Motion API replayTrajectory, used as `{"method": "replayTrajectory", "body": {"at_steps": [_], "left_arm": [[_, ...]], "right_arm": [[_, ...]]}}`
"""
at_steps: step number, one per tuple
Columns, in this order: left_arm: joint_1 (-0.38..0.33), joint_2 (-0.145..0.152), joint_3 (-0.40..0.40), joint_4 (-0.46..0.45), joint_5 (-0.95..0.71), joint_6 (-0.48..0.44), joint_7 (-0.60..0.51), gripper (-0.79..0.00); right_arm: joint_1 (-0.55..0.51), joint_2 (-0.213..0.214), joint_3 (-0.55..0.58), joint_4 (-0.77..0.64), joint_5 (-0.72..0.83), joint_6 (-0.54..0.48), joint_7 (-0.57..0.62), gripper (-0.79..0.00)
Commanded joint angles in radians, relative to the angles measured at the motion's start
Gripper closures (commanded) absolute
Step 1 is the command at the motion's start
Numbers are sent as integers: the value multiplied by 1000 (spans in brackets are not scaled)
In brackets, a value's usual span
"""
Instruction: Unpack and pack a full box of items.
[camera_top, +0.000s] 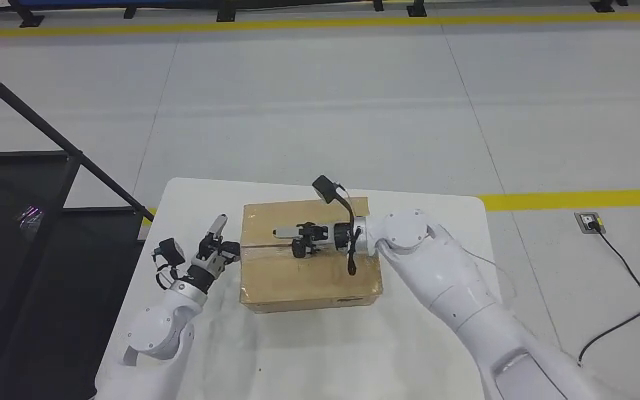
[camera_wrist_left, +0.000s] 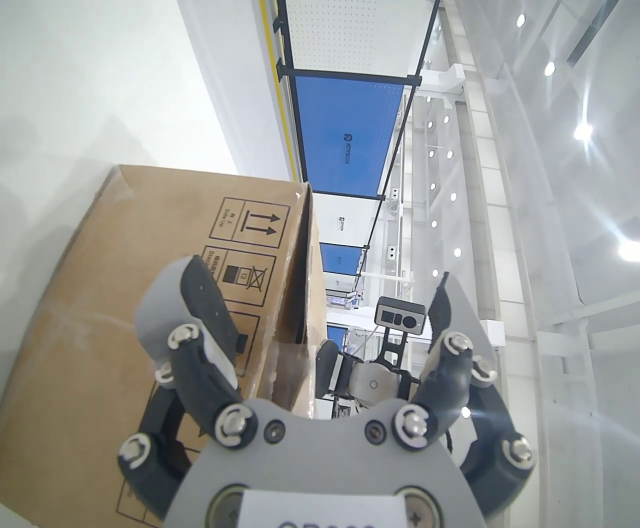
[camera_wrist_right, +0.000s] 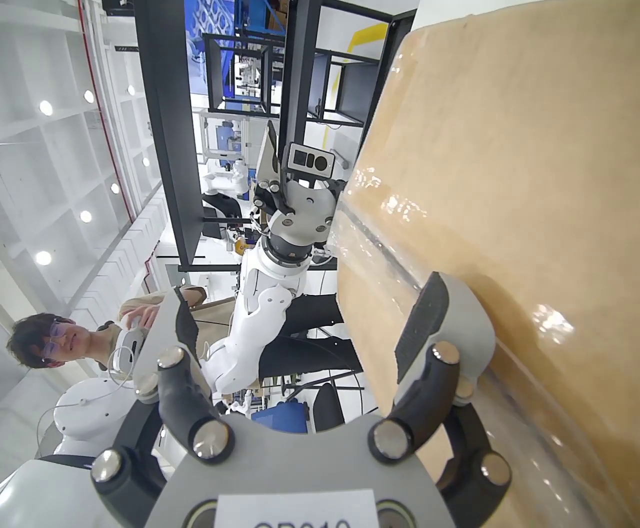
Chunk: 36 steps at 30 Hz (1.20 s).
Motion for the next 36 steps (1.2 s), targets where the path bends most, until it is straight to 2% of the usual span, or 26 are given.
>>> {"method": "replayTrajectory", "body": {"at_steps": [1,11,19,23,30,36], "left_arm": [[4,0,-1,-4,-4,-1,-1,-785],[21,0,-6,-19,-16,-6,-8,-785],[27,0,-12,-23,-30,-1,-20,-785],[27,1,-15,-25,-31,-1,-24,-785],[27,2,-25,-26,-37,2,-32,-785],[26,4,-36,-29,-43,4,-37,-785]], "right_arm": [[15,-18,-18,16,-3,4,-9,-785],[69,-119,-88,117,27,20,-27,-785],[91,-203,-109,219,78,19,-94,-785],[96,-237,-111,258,103,1,-86,-785],[117,-277,-112,330,105,-22,-47,-785],[126,-281,-101,392,87,-49,-15,-785]]}}
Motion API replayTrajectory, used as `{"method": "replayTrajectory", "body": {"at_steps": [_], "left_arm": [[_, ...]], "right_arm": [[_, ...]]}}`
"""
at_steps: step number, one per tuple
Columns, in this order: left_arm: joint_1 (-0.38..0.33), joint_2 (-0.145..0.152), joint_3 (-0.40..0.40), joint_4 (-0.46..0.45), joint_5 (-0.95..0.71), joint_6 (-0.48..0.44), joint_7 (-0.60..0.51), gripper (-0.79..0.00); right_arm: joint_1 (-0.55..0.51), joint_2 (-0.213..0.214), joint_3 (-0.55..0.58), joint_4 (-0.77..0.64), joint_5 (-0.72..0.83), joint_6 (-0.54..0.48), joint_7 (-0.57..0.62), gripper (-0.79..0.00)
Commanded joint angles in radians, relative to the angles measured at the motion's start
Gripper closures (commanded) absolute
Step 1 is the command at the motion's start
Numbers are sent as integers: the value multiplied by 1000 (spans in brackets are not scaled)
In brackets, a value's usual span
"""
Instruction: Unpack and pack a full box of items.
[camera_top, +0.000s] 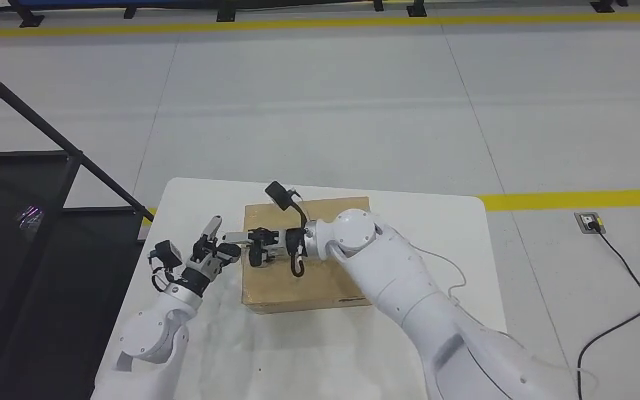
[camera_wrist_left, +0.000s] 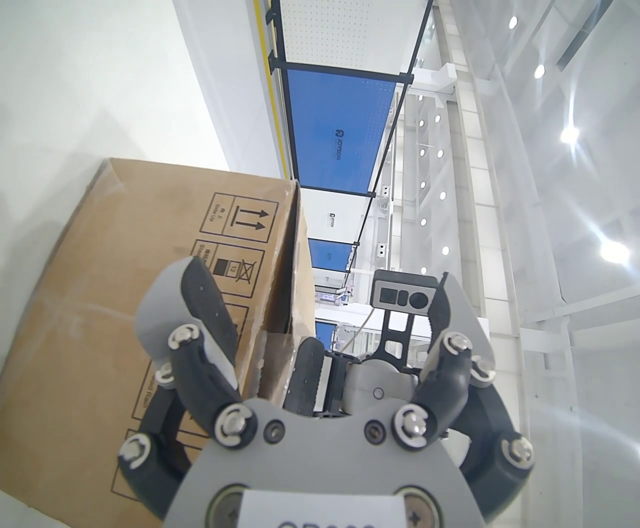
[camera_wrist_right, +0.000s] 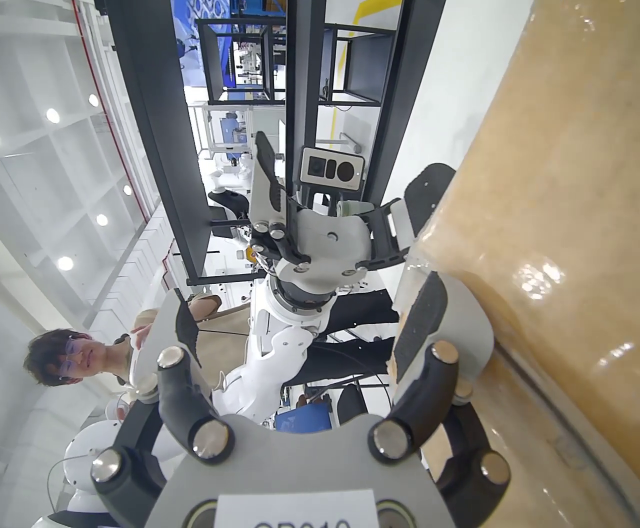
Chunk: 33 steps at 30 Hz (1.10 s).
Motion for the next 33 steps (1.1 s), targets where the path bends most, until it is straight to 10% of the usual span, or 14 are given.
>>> {"method": "replayTrajectory", "body": {"at_steps": [1,33], "left_arm": [[0,0,-2,-1,-2,2,-4,-785],[-13,0,24,15,10,11,-24,-785]], "right_arm": [[-1,3,4,17,-8,-10,10,-785],[-70,177,155,-73,-101,-84,43,-785]]}}
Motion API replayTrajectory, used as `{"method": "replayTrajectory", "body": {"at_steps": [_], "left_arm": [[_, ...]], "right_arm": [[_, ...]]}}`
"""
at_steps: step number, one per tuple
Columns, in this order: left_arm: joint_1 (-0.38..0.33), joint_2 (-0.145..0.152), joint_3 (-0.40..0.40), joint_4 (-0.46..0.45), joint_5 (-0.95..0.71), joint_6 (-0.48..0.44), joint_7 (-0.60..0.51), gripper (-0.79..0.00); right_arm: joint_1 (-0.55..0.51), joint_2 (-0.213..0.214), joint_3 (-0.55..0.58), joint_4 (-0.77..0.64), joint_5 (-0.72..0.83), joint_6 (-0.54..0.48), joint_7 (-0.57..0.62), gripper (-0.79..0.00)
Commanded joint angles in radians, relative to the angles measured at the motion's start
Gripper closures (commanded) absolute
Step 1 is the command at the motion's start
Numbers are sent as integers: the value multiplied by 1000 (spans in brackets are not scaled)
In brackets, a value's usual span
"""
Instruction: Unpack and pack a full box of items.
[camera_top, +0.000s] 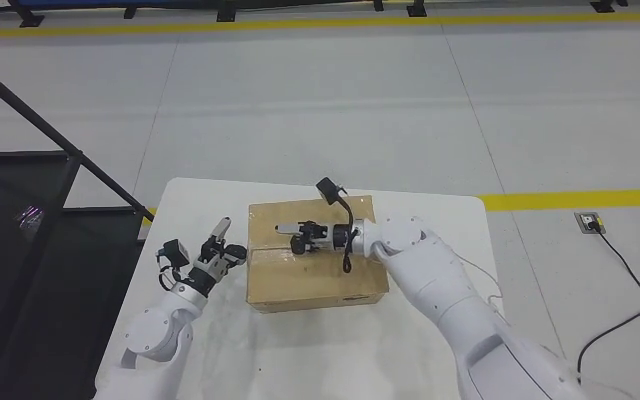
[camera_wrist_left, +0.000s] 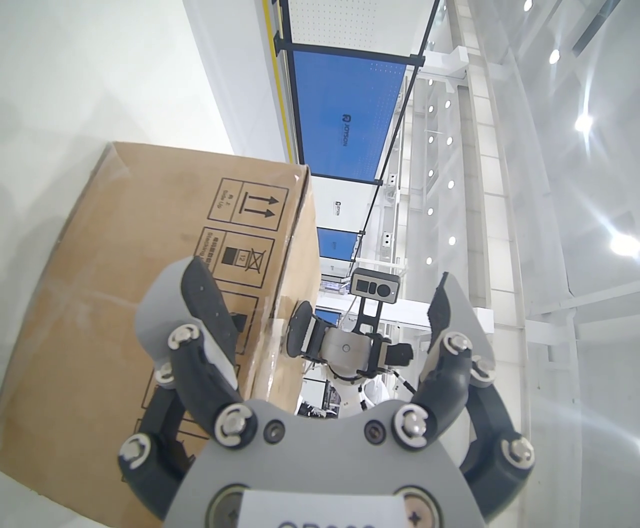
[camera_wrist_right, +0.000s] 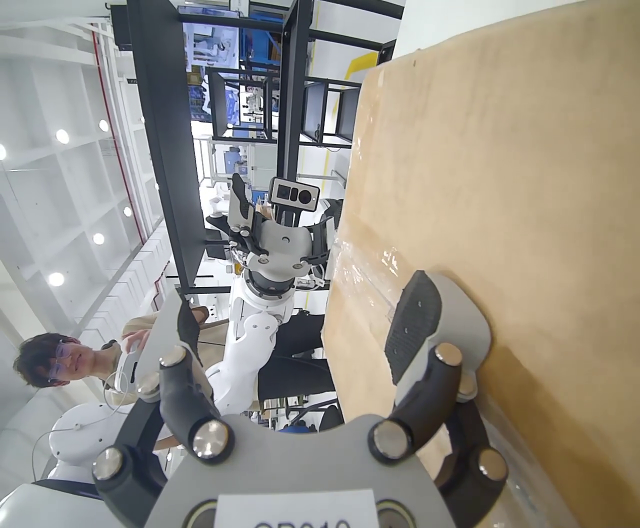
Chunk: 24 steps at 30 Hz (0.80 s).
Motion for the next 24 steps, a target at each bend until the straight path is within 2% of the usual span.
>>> {"method": "replayTrajectory", "body": {"at_steps": [1,7,16,24], "left_arm": [[1,0,-2,-1,-1,0,2,-785],[4,1,-6,-5,-4,-1,5,-785],[5,1,-7,-7,-6,-3,4,-785],[5,1,-5,-10,-4,-3,2,-785]], "right_arm": [[-5,14,9,-22,-15,34,5,-785],[-38,54,37,-108,-64,115,13,-785],[-132,139,147,-280,-101,157,22,-785],[-247,218,258,-492,-216,305,-33,-785]]}}
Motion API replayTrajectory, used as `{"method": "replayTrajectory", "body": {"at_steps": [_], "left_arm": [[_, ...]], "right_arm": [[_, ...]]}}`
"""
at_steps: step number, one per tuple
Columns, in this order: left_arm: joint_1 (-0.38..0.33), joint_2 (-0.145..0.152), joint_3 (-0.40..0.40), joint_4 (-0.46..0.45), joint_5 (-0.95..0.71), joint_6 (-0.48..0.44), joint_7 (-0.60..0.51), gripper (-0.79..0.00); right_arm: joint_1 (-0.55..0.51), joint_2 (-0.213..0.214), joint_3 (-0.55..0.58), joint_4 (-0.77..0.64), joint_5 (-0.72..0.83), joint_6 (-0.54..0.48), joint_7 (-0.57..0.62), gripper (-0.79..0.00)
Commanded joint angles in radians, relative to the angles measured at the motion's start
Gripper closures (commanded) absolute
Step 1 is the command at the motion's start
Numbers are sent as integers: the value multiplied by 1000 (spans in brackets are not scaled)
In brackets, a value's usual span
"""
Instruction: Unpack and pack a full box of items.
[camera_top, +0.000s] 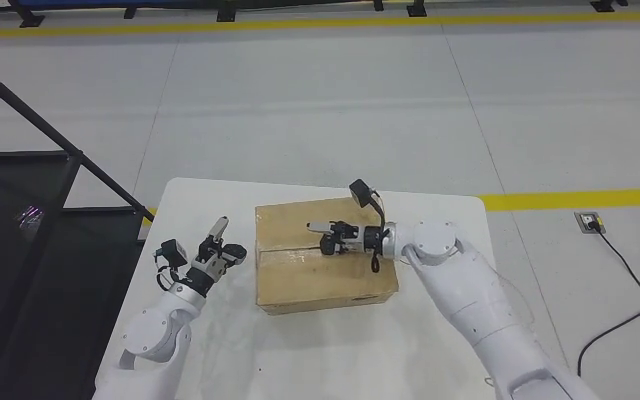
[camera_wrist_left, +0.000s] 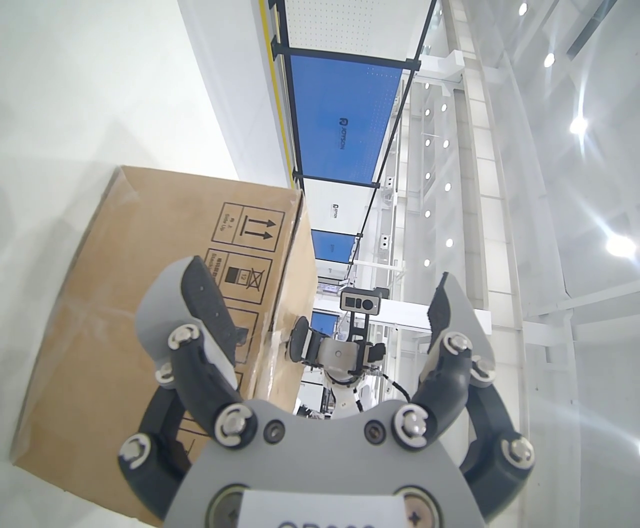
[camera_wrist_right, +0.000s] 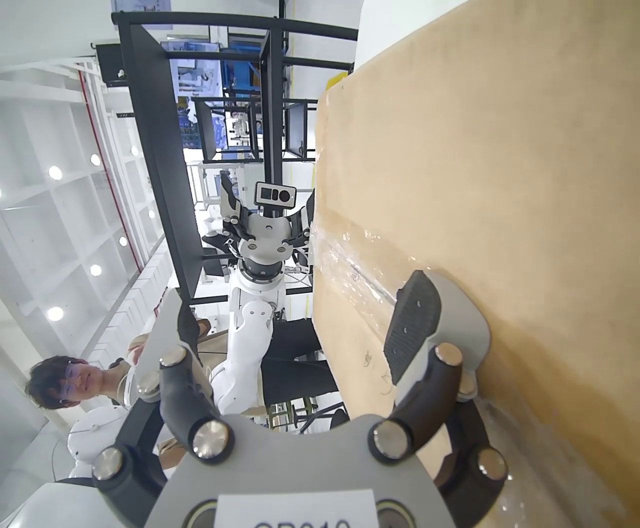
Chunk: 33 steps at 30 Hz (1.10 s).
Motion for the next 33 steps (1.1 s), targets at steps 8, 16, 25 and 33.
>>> {"method": "replayTrajectory", "body": {"at_steps": [8,16,25,33], "left_arm": [[1,0,0,-2,1,2,0,-785],[0,0,4,-3,3,4,-1,-785],[-3,1,0,0,-2,4,-3,-785],[-8,2,-8,4,-6,4,-5,-785]], "right_arm": [[-140,69,137,-238,-60,110,13,-785],[-206,102,211,-337,-102,191,0,-785],[-225,125,269,-320,-80,210,17,-785],[-251,145,325,-322,-52,190,17,-785]]}}
